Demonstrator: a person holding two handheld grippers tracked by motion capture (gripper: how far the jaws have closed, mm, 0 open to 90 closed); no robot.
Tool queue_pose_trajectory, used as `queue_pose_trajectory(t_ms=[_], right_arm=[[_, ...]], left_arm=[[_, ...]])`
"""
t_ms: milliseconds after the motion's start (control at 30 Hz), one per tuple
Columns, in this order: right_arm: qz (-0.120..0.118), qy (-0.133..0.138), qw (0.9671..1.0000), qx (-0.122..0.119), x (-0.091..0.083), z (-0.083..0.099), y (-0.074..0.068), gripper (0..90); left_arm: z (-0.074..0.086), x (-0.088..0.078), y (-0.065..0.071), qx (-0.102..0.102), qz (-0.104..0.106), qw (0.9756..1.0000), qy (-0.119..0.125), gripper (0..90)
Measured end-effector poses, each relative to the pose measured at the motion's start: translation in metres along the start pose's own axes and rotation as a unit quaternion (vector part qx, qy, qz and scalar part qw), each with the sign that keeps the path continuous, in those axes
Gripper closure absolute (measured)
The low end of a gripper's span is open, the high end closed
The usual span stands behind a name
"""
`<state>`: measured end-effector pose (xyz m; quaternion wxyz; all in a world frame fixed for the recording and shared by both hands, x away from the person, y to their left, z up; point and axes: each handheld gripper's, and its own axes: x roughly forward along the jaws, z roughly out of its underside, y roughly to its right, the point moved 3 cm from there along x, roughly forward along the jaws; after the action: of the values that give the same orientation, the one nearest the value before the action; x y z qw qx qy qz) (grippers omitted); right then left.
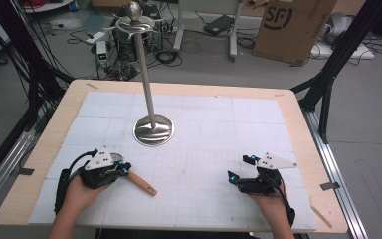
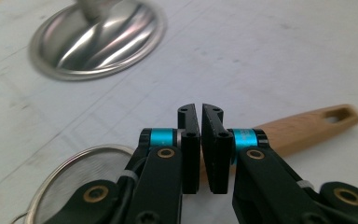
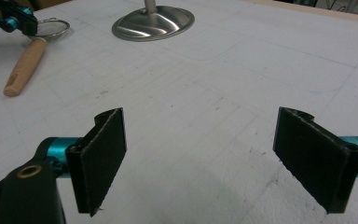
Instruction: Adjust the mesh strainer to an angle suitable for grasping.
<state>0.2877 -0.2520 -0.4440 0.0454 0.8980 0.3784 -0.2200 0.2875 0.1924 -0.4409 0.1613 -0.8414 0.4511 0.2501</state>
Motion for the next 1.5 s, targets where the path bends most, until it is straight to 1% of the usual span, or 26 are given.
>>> queue_pose_trajectory(t_ms=[33,133,200,267,433,500,567,600,633,733,800,833,867,967,1133,1233,1300,1500], right_arm=[[0.000,0.001,1.0000,0.000,0.000,0.000,0.000,16.2],[0.000,0.003,1.0000,0.002,-0.001,0.000,0.000,16.2],[0.000,0.004,1.0000,0.000,-0.001,-0.001,0.000,16.3],[0.000,0.005,1.0000,-0.002,-0.001,-0.001,0.000,16.2],[0.001,0.001,1.0000,-0.001,-0.001,0.000,-0.001,16.2],[0.000,0.001,1.0000,0.001,-0.001,0.000,-0.001,16.2],[0.001,0.001,1.0000,0.000,-0.001,0.000,-0.001,16.2],[0.000,0.001,1.0000,0.000,-0.001,0.000,-0.001,16.2],[0.000,0.001,1.0000,-0.001,0.000,0.000,-0.001,16.2],[-0.002,-0.001,1.0000,0.001,0.000,0.000,-0.001,16.2],[-0.002,-0.001,1.0000,-0.002,0.001,0.000,-0.001,16.2],[-0.002,-0.001,1.0000,-0.003,0.001,0.000,-0.001,16.2],[-0.002,-0.001,1.0000,-0.002,0.001,0.000,-0.001,16.2],[-0.001,-0.001,1.0000,0.000,0.001,0.000,-0.001,16.3],[0.000,-0.001,1.0000,0.002,0.001,0.000,-0.001,16.2],[-0.001,0.001,1.0000,0.000,0.000,-0.001,-0.001,16.3],[0.000,0.002,1.0000,0.000,0.000,-0.001,-0.001,16.2],[0.000,0.002,1.0000,0.002,0.000,-0.001,0.000,16.2]], left_arm=[[0.000,0.000,0.000,0.000,0.000,1.0000,0.000,87.8],[-0.003,0.000,0.010,0.015,0.043,0.9989,0.005,88.6],[-0.004,0.001,0.015,0.021,0.065,0.9977,0.005,88.7],[-0.004,0.003,0.020,0.022,0.078,0.9967,0.005,88.8],[-0.005,0.013,0.028,0.036,0.096,0.9946,-0.010,89.2],[-0.004,0.016,0.031,0.044,0.104,0.9934,-0.019,89.6],[-0.003,0.019,0.033,0.052,0.104,0.9928,-0.027,89.6],[-0.002,0.020,0.034,0.052,0.108,0.9923,-0.032,89.6],[-0.002,0.021,0.034,0.056,0.110,0.9916,-0.039,89.6],[-0.001,0.025,0.036,0.063,0.109,0.9909,-0.048,89.6],[-0.002,0.027,0.037,0.063,0.106,0.9911,-0.049,89.7],[-0.003,0.030,0.037,0.068,0.101,0.9912,-0.051,89.6],[-0.003,0.030,0.037,0.068,0.101,0.9912,-0.051,89.7],[-0.005,0.034,0.038,0.072,0.092,0.9916,-0.055,89.7],[-0.013,0.045,0.037,0.066,0.073,0.9938,-0.051,89.7],[-0.018,0.052,0.036,0.068,0.064,0.9942,-0.054,89.7],[-0.021,0.057,0.035,0.068,0.063,0.9941,-0.056,89.7],[-0.025,0.064,0.029,0.054,0.050,0.9958,-0.054,89.6]])
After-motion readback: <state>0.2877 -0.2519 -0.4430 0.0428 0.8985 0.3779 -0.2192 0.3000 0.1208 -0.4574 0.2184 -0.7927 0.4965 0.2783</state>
